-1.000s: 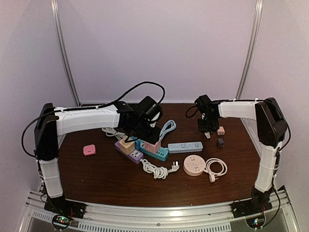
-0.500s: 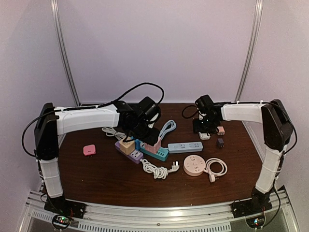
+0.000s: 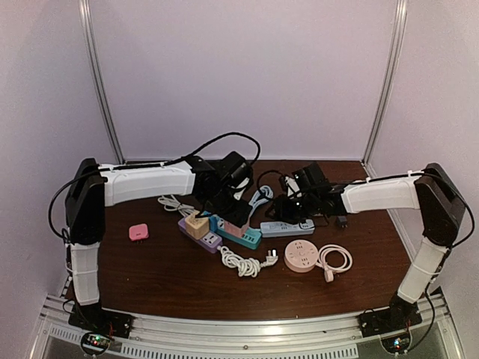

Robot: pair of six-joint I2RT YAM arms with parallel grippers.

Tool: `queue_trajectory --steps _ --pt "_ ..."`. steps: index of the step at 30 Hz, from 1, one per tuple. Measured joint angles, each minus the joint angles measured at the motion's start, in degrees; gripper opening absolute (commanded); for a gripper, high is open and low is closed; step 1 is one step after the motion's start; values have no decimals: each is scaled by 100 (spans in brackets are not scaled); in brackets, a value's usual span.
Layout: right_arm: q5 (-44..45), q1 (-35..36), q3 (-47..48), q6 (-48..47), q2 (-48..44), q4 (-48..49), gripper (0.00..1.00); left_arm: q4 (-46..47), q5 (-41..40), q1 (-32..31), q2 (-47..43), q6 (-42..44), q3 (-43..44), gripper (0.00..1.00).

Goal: Pull the plug off the socket

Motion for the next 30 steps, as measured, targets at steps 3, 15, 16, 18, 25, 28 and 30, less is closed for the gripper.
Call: queue_trajectory --steps 3,15,16,18,25,28,30 --pt "-273 122 -192 363 35 516 15 -79 0 2 96 31 63 69" --pt "-579 527 -592 1539 564 1926 0 -205 13 2 190 -20 173 64" --pt "-581 555 -592 1580 605 1978 0 -205 13 2 190 -24 173 64" --pt "-584 612 -592 1665 695 2085 0 -208 13 2 197 -33 179 64" --pt "-577 734 -597 1880 964 2291 0 -225 11 2 240 -59 229 70" --pt "-566 739 -643 1980 1036 2387 0 -212 11 2 367 -68 254 71" --pt "-546 739 -662 2028 1051 2468 0 -219 11 4 485 -70 254 73"
